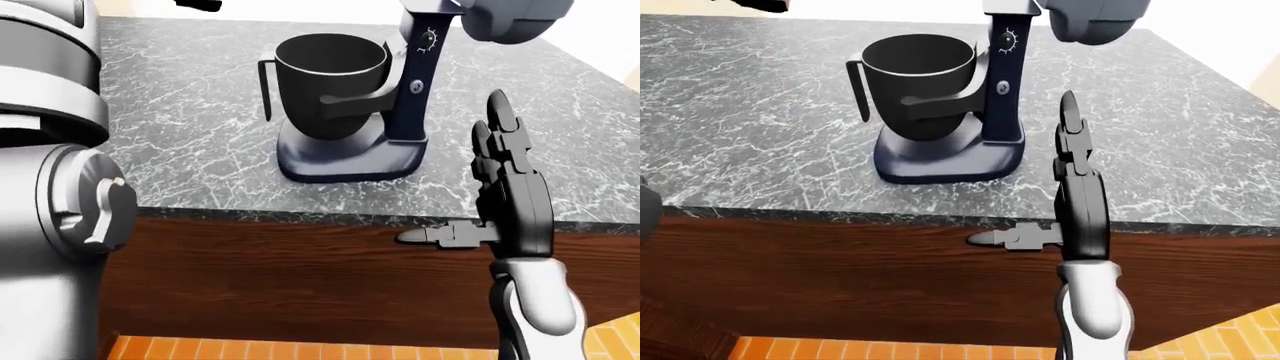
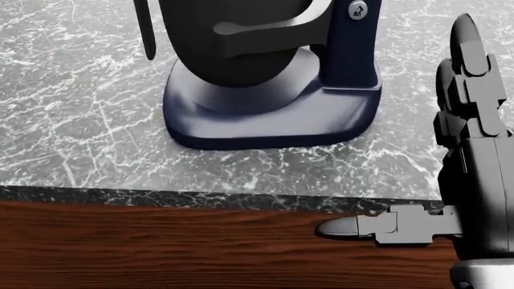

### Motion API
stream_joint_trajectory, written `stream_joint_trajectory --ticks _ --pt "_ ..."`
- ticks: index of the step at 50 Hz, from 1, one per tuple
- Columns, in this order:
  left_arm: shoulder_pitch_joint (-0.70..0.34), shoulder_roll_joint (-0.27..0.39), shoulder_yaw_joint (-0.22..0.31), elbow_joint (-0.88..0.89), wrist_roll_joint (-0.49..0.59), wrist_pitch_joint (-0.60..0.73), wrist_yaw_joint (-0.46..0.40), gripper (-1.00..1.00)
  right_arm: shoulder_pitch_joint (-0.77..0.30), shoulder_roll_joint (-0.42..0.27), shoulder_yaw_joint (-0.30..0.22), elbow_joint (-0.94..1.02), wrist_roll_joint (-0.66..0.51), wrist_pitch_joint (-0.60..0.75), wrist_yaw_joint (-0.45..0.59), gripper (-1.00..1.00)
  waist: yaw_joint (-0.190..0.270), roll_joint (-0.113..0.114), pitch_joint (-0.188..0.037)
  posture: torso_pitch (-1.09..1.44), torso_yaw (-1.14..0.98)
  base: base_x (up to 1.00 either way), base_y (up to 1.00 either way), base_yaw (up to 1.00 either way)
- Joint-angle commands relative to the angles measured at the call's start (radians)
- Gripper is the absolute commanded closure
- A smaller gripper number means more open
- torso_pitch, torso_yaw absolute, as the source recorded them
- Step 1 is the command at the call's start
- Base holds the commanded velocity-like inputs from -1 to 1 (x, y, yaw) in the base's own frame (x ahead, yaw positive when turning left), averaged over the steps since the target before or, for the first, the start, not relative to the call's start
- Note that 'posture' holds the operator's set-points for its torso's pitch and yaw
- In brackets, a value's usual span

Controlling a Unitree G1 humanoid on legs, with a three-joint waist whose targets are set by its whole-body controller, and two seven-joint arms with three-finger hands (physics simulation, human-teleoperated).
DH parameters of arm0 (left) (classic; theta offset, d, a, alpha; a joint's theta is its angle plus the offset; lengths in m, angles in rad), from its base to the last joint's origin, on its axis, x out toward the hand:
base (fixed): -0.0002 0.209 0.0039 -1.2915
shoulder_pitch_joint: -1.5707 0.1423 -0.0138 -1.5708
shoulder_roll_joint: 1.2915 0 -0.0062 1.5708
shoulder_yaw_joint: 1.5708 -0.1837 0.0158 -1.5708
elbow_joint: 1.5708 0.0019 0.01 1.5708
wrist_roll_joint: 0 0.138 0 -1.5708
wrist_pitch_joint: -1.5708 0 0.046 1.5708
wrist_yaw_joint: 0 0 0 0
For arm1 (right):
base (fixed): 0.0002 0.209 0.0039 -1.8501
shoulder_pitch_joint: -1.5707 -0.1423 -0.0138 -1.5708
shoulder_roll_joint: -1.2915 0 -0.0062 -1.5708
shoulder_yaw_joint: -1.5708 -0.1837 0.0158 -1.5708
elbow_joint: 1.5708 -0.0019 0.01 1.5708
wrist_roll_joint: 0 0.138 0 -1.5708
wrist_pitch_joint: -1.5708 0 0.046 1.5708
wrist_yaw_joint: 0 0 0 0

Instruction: Place the cake in the stand mixer bowl.

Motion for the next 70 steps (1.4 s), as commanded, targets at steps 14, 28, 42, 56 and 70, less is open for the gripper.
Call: stream_joint_trajectory --ticks 14,28,42,56,70 --pt "-0.051 -0.040 0.007 -0.071 -0.051 -0.024 0.031 1.00 -0.012 -0.008 -0.012 -0.062 -0.005 -0.020 -0.001 -1.00 0.000 0.004 -0.030 0.00 0.00 0.00 0.00 0.00" --pt "-0.040 -0.100 0.002 -0.089 -0.087 -0.014 0.046 1.00 -0.012 -0.010 -0.021 -0.079 -0.002 -0.012 0.002 -1.00 0.000 0.001 -0.031 0.00 0.00 0.00 0.00 0.00" --pt "-0.032 -0.174 -0.003 -0.100 -0.130 -0.010 0.093 1.00 -0.015 -0.013 -0.027 -0.086 0.000 -0.010 0.004 -1.00 0.001 -0.002 -0.032 0.00 0.00 0.00 0.00 0.00" --pt "-0.017 -0.220 -0.012 -0.118 -0.170 -0.003 0.123 1.00 -0.014 -0.013 -0.028 -0.093 0.001 -0.007 0.004 -1.00 0.001 -0.003 -0.032 0.00 0.00 0.00 0.00 0.00" --pt "0.015 -0.263 -0.027 -0.153 -0.187 -0.003 0.131 1.00 -0.014 -0.014 -0.029 -0.101 0.003 -0.002 0.003 -1.00 0.002 -0.006 -0.033 0.00 0.00 0.00 0.00 0.00"
